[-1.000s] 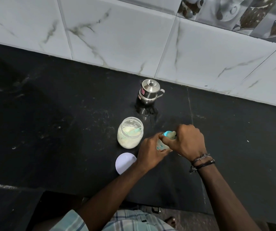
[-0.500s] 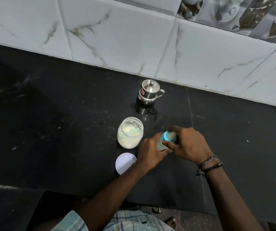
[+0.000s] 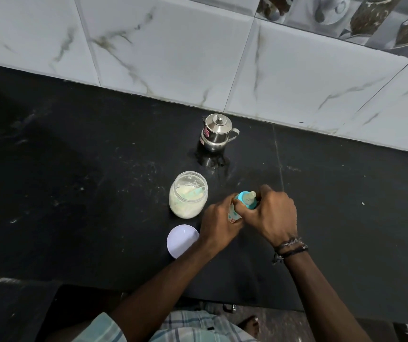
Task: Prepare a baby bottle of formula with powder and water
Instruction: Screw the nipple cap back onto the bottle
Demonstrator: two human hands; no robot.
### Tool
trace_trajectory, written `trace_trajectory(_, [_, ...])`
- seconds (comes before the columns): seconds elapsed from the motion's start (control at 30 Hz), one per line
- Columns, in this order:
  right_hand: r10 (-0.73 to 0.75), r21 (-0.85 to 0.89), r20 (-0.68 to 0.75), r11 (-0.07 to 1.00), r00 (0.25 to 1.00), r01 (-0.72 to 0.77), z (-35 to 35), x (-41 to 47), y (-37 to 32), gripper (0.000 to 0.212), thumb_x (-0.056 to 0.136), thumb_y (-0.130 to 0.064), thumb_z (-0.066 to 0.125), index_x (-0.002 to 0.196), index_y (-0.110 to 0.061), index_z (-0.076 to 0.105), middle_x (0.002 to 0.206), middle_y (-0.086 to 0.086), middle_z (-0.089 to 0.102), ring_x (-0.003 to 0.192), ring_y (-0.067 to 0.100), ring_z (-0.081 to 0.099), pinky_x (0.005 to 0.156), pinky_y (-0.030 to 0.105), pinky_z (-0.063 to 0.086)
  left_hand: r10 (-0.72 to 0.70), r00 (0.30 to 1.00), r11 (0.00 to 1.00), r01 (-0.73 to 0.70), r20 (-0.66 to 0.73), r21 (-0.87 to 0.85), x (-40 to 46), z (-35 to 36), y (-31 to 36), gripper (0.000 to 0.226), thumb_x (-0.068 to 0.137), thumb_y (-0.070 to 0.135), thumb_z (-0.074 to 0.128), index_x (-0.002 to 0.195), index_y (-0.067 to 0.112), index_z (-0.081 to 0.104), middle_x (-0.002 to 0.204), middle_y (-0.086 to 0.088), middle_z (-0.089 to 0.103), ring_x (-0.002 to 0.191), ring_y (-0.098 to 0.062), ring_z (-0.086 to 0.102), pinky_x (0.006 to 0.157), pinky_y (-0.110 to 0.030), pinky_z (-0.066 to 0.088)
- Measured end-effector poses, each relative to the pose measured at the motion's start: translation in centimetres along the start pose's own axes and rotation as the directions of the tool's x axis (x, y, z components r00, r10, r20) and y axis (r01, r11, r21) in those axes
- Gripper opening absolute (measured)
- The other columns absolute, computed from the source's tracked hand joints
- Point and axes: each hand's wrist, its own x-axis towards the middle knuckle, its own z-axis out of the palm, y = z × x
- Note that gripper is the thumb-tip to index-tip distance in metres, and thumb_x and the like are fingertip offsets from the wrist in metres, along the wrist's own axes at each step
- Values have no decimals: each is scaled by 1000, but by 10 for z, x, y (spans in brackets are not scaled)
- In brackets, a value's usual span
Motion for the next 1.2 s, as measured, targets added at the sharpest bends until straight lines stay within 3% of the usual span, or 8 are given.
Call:
trace_trajectory(0.33, [215, -55, -42, 975, 976, -217, 6, -10, -23, 61, 73, -67, 63, 84, -8, 56, 78, 18, 67, 72, 42, 63, 56, 33, 36, 49, 996, 993, -40, -74, 112, -2, 9, -4, 45, 75, 19, 81, 117, 9, 68, 98, -9, 76, 86, -33, 72, 71, -38, 57])
trace_trajectory(0.5, [220, -19, -14, 975, 976, -220, 1, -11, -20, 63, 72, -75, 59, 85, -13, 57, 77, 10, 68, 72, 35, 65, 56, 33, 43, 51, 998, 994, -46, -46, 96, 0, 9, -8, 47, 75, 21, 82, 118, 9, 67, 100, -9, 76, 88, -32, 72, 74, -37, 57])
trace_trajectory(0.6, [130, 62, 113, 989, 985, -137, -14, -6, -4, 62, 62, -82, 62, 82, -23, 59, 71, -7, 66, 66, 16, 63, 57, 32, 50, 25, 1000, 999, -25, -5, 25, 0, 5, -7, 57, 77, 28, 83, 129, 14, 63, 111, -4, 75, 99, -23, 71, 85, -36, 57])
trace_trajectory(0.73, [25, 254, 340, 960, 940, -117, -35, 3, 24, 63, 47, -74, 78, 92, -33, 63, 73, -12, 68, 63, 2, 65, 59, 25, 54, 40, 999, 999, -41, 14, 12, -1, 0, -2, 63, 76, 29, 85, 132, 12, 61, 120, -5, 72, 108, -22, 69, 92, -36, 56])
trace_trajectory(0.9, [34, 134, 349, 987, 937, -85, -37, 1, 56, 73, 54, -52, 89, 116, -25, 61, 98, -6, 66, 82, 9, 63, 69, 26, 51, 27, 999, 1000, -27, 29, 10, -1, 0, -1, 67, 76, 32, 86, 133, 12, 59, 127, -4, 69, 116, -21, 65, 99, -35, 53])
trace_trajectory(1.03, [16, -13, 402, 1000, 915, -12, -22, -6, 63, 86, 65, -39, 88, 139, -20, 47, 136, 4, 53, 118, 26, 55, 95, 39, 50, 21, 999, 1000, -21, 24, 19, -1, 0, -1, 67, 76, 35, 86, 133, 13, 59, 127, -3, 69, 116, -18, 65, 99, -34, 53])
trace_trajectory(1.2, [8, 26, 450, 999, 893, -22, -5, -12, 58, 81, 78, -35, 80, 146, -17, 40, 146, 5, 48, 128, 27, 51, 103, 40, 46, 18, 999, 999, -19, 32, 30, -2, 0, 0, 68, 75, 36, 86, 134, 14, 59, 128, -2, 68, 116, -18, 65, 99, -35, 53])
